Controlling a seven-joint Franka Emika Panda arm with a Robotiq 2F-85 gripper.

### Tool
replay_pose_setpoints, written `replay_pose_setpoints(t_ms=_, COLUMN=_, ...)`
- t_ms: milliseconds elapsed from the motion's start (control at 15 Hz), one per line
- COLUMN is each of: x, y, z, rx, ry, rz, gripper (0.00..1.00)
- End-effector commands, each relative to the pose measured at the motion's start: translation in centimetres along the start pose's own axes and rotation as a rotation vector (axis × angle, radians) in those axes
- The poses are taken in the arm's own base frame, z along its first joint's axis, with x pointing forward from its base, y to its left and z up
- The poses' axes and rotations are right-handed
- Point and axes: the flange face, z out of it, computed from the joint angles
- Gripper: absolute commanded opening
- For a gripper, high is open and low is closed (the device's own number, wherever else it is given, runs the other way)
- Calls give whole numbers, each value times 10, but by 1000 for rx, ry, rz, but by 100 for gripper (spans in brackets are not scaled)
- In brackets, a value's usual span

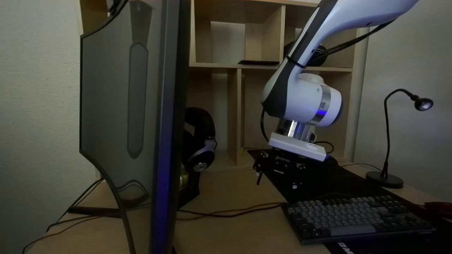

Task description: Press the escape key on the keyboard

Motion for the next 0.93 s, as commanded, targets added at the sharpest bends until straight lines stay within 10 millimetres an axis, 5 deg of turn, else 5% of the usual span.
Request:
replay_pose_setpoints(t_ms=0, x=0, y=-1, z=-1, rx=-1, ry=-1, rz=1, gripper=100)
replay_pose_setpoints(t_ms=867, x=-6, y=1, z=5, rx=-26, ry=-55, rz=1, gripper=100)
